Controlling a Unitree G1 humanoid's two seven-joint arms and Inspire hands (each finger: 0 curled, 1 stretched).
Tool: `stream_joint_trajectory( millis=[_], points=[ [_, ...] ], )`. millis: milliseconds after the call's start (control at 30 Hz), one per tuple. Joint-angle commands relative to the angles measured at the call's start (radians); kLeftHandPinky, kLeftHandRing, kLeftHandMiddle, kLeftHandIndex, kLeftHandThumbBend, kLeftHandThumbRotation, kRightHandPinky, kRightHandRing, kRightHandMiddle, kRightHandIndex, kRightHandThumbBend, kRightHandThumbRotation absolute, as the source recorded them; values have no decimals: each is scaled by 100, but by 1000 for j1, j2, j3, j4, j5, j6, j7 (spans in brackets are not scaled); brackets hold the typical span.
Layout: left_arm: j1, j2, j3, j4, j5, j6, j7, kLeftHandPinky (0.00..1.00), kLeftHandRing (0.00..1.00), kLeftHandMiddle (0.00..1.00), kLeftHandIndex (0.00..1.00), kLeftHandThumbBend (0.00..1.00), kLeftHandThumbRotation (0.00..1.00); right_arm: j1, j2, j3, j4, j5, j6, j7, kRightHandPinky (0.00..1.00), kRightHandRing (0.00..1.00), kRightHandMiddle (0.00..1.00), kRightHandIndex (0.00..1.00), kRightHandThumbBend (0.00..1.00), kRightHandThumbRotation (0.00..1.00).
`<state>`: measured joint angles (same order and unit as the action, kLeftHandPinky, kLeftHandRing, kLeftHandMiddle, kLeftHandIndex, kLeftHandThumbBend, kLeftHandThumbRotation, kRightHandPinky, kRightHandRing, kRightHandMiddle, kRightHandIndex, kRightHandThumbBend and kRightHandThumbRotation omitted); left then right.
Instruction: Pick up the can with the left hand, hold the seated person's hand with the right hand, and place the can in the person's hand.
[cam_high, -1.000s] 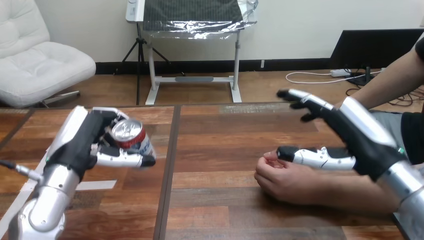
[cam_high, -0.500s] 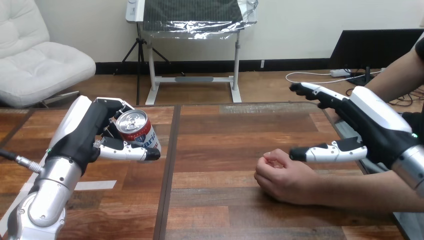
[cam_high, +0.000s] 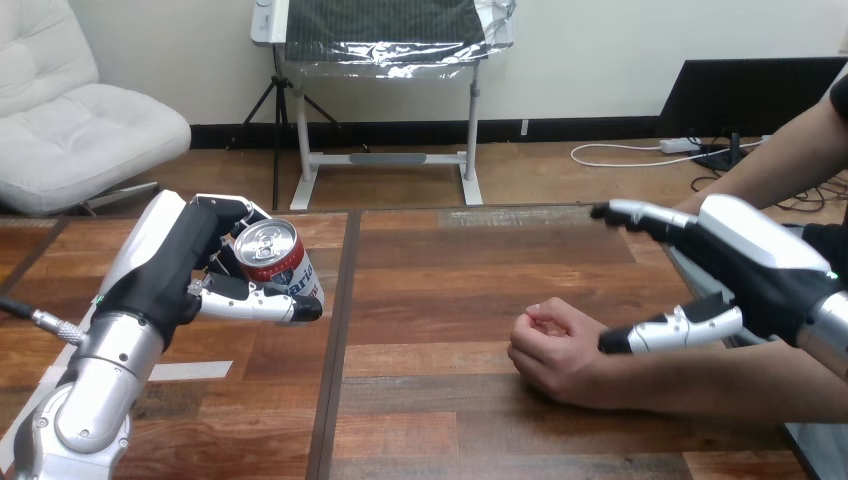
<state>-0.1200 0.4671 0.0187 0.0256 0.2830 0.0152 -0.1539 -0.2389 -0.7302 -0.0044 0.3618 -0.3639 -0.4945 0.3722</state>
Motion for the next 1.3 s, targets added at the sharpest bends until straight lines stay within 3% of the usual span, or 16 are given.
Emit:
stream_joint_trajectory(
  millis=[0,600,1033,1267],
  points=[
    [-45,13,34,-66,-15,-9,3,25,28,34,41,74,0,-92,-39,20,28,-10,5,21,87,88,90,91,100,52],
    [-42,14,40,-77,-25,-7,-10,26,29,34,41,74,0,-129,-71,64,112,-74,18,44,82,85,87,88,100,54],
    [-44,15,46,-62,-39,-23,-17,26,29,34,41,74,0,-132,-81,93,118,-87,56,78,85,86,87,89,100,51],
    [-45,18,45,-68,-41,-11,-23,25,28,34,41,73,0,-129,-80,103,123,-103,66,69,85,86,87,88,100,49]
  ],
)
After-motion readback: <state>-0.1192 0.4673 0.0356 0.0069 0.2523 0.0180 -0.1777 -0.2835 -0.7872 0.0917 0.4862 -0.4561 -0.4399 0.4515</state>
